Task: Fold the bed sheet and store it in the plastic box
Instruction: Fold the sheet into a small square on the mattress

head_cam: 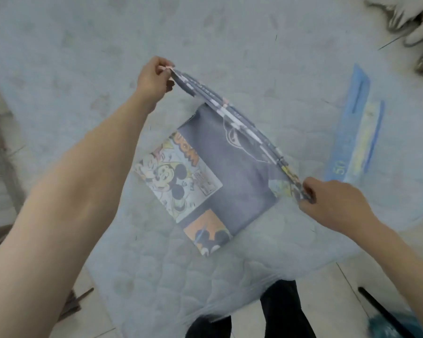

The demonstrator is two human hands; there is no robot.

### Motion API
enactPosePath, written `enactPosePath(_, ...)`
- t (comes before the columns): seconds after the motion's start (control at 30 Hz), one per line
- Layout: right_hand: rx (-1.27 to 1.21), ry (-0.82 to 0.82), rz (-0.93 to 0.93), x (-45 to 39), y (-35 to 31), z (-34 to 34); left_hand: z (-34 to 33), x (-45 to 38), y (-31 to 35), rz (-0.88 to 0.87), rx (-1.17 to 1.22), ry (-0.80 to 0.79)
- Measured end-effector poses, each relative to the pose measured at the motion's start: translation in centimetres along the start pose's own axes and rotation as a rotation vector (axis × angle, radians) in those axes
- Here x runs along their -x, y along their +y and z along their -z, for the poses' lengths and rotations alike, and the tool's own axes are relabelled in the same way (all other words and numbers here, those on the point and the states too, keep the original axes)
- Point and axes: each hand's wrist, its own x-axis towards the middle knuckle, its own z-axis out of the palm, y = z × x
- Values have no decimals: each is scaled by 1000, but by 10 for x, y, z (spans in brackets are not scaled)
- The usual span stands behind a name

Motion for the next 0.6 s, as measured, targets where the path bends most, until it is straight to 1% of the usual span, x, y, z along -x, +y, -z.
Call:
enactPosePath(0.1,35,-51,236,7,-65,-43,23,1,-50,69,48,-4)
enactPosePath(0.2,13,-143,433,-1,-124,-103,39,10,-124,202,167,38)
enactPosePath(0.3,77,-312,474,-9,-168,-175,45,25,-200,371,328,105)
enactPosePath(0.33,96,-336,476,-13,-179,-199,43,29,-224,406,357,130)
enactPosePath(0.37,117,-361,479,-16,-190,-220,39,32,-247,417,335,154)
enactPosePath(0.47,189,-359,490,-21,-214,-269,23,38,-312,365,97,249)
enactPosePath(0.5,218,-377,490,-21,-219,-282,18,39,-329,350,73,278)
enactPosePath(0.53,230,-379,489,-20,-222,-294,14,39,-346,339,83,310)
enactPosePath(0.6,208,-264,536,-14,-227,-317,14,36,-368,327,165,403)
